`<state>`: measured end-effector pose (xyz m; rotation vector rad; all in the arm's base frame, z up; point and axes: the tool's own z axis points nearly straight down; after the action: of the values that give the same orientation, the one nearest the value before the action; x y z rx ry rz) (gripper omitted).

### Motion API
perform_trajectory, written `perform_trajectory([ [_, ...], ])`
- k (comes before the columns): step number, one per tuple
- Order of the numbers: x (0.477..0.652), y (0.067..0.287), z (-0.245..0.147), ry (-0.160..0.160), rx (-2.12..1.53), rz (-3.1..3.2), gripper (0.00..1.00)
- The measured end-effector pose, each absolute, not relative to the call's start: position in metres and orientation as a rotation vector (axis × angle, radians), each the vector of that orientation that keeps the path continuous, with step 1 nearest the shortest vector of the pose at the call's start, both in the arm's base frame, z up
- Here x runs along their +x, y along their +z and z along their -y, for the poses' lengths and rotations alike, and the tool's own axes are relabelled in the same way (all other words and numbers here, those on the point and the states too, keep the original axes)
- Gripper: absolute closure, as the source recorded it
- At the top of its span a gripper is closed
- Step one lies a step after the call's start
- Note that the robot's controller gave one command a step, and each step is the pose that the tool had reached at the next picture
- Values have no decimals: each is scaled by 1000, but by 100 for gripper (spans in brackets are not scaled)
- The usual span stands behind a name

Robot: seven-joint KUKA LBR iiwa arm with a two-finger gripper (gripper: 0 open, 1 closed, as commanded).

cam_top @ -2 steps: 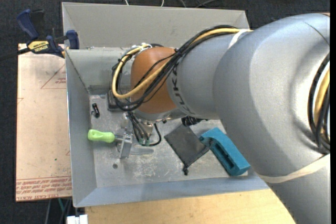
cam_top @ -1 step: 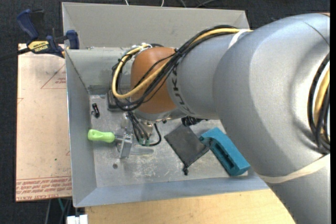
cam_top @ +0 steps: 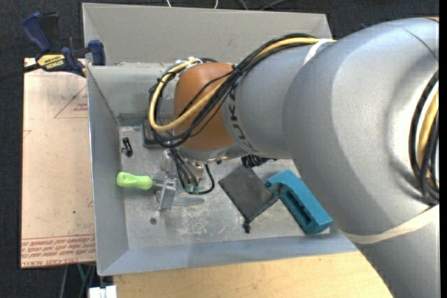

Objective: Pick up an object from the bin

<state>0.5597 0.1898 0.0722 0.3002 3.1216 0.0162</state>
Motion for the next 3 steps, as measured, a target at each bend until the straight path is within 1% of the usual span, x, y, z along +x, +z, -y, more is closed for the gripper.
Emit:
perform_trajectory([
  [3,560,72,-190,16,300,-3122,100],
])
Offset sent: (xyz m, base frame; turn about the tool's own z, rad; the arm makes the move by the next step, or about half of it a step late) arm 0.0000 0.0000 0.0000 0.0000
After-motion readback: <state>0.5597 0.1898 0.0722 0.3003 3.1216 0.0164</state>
